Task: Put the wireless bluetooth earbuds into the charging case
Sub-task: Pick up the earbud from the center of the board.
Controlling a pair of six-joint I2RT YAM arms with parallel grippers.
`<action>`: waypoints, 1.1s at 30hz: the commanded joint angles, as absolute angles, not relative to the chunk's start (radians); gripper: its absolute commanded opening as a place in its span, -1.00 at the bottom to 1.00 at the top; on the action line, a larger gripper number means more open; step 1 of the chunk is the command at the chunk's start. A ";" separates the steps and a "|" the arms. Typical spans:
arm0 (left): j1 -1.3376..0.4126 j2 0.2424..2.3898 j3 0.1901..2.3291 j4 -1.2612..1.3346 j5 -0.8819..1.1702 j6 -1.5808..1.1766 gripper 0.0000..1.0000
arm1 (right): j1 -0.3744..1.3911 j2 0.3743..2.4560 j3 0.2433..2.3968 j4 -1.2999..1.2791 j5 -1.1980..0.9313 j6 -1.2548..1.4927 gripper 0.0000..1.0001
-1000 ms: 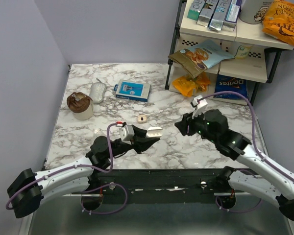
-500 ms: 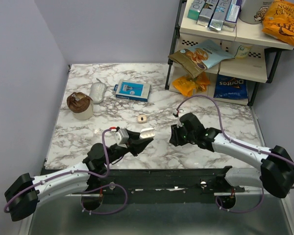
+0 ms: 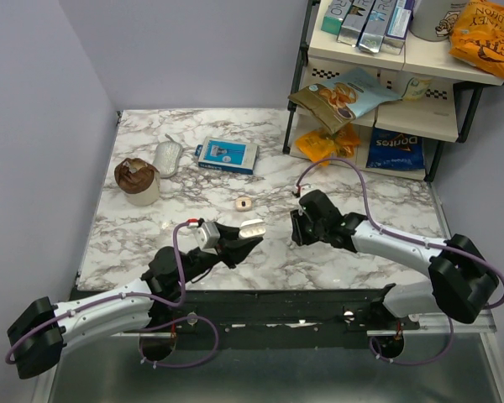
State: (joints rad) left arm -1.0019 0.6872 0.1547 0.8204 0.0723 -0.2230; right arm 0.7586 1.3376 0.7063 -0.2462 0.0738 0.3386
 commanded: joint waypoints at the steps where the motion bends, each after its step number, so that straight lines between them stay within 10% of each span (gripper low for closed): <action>1: -1.009 0.695 0.160 0.827 0.054 -0.207 -1.00 | 0.758 1.370 0.724 -0.253 0.097 0.313 -0.22; 33: -1.023 0.678 0.155 0.821 0.052 -0.215 -1.00 | 0.822 1.391 0.736 -0.255 0.163 0.319 -0.17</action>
State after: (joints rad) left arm -1.0168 0.6987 0.1547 0.8200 0.0708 -0.2211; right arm 0.8165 1.4254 0.7147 -0.2485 0.1047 0.3134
